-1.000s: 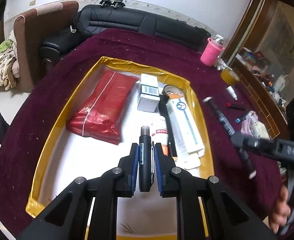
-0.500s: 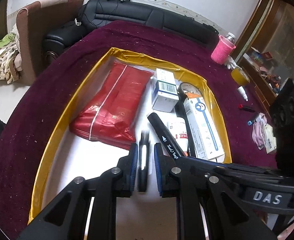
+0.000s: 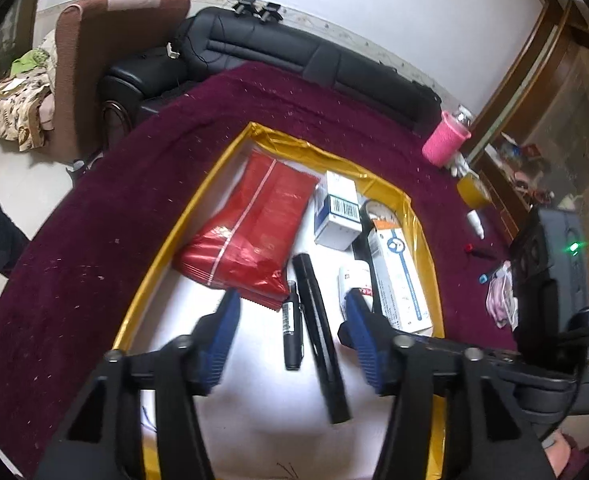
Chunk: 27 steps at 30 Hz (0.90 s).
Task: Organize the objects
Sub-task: 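Lower the long black marker into the tray and open the right tool, then grasp the red-capped black marker on the table with the left tool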
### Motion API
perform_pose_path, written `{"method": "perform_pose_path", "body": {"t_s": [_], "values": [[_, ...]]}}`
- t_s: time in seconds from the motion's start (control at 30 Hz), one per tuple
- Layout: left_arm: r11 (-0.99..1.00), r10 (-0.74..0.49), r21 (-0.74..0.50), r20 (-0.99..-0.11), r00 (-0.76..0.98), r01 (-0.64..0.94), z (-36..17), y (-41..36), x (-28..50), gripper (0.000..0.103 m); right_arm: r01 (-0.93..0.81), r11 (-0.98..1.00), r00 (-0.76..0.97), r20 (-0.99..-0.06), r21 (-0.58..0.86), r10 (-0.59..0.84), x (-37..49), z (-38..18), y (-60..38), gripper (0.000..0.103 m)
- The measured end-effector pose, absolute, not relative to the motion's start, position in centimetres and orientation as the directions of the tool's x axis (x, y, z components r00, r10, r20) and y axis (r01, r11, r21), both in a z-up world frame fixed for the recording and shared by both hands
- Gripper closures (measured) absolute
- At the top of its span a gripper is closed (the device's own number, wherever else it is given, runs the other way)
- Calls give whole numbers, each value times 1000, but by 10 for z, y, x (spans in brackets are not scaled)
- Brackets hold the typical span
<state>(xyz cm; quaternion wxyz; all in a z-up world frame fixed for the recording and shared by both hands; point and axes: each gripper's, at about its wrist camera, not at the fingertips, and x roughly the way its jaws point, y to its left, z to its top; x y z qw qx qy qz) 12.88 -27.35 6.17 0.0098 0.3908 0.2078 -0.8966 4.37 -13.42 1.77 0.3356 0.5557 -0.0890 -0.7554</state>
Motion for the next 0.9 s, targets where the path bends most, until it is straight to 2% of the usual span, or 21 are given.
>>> {"method": "perform_pose_path", "body": {"t_s": [0.07,0.1,0.17,0.2,0.23,0.27,0.43,0.57,0.73,0.83,0.9], "values": [[-906,142,-378,-693,-707,189,67,-275,134,35,418,-762,-171,-780,495,-601,46,22,-130,84],[-903,141,-384,-688,-712,192,69,-276,136,32,423,-761,-179,-778,492,-602,48,25,-128,80],[-899,145,-393,-682,-717,192,74,-275,139,27,441,-759,-203,-771,479,-604,53,35,-120,62],[-897,151,-400,-676,-721,187,77,-274,141,25,453,-758,-221,-764,470,-606,55,40,-116,44],[-896,159,-407,-670,-725,180,80,-272,143,23,462,-759,-244,-757,459,-606,57,46,-110,37],[-895,169,-414,-664,-729,169,83,-269,144,23,474,-762,-271,-750,442,-603,59,52,-103,30],[-889,238,-448,-623,-745,91,101,-241,149,17,509,-814,-449,-721,279,-528,60,91,-48,11],[-886,330,-464,-590,-737,-25,111,-206,149,16,479,-866,-550,-720,144,-423,36,107,7,1],[-872,439,-457,-568,-696,-177,113,-151,146,14,359,-929,-536,-796,85,-280,-25,99,98,1],[-863,480,-445,-574,-663,-240,107,-122,142,13,245,-929,-449,-817,279,-363,-66,92,154,0],[-839,529,-463,-578,-621,-284,102,-107,136,13,193,-844,-406,-742,501,-534,-82,91,189,0]]}}
